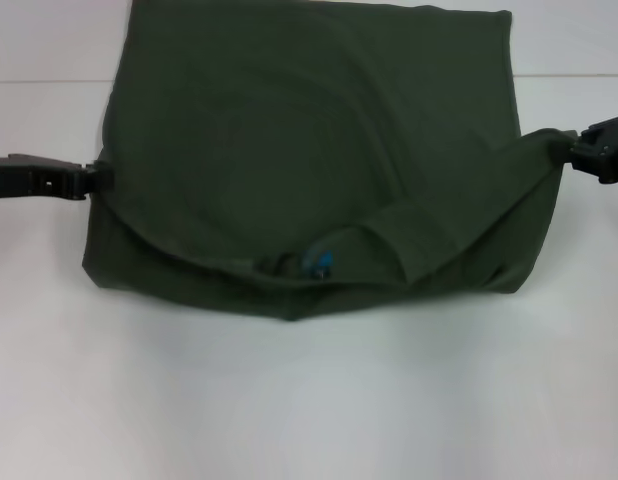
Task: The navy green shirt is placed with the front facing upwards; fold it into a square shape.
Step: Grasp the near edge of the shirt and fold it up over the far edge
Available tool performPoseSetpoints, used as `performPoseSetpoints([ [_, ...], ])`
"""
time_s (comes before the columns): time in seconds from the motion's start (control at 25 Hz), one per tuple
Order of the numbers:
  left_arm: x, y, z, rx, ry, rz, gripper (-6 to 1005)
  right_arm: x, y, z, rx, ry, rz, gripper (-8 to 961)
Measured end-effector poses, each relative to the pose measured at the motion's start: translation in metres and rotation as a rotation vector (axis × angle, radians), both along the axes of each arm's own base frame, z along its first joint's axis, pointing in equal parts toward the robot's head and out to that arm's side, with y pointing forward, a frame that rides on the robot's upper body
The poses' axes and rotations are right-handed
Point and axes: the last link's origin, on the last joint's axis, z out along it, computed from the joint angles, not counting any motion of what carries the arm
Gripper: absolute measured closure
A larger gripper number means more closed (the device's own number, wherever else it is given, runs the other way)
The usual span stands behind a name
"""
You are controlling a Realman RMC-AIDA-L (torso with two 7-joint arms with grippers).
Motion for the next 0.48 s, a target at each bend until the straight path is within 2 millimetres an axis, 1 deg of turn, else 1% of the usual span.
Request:
performPoseSetpoints([
  [0.48,-0.002,0.012,-0.001,0.071,0.043,-0.001,964,0.018,0.012,0.002,0.091,0.010,-0.066,878],
])
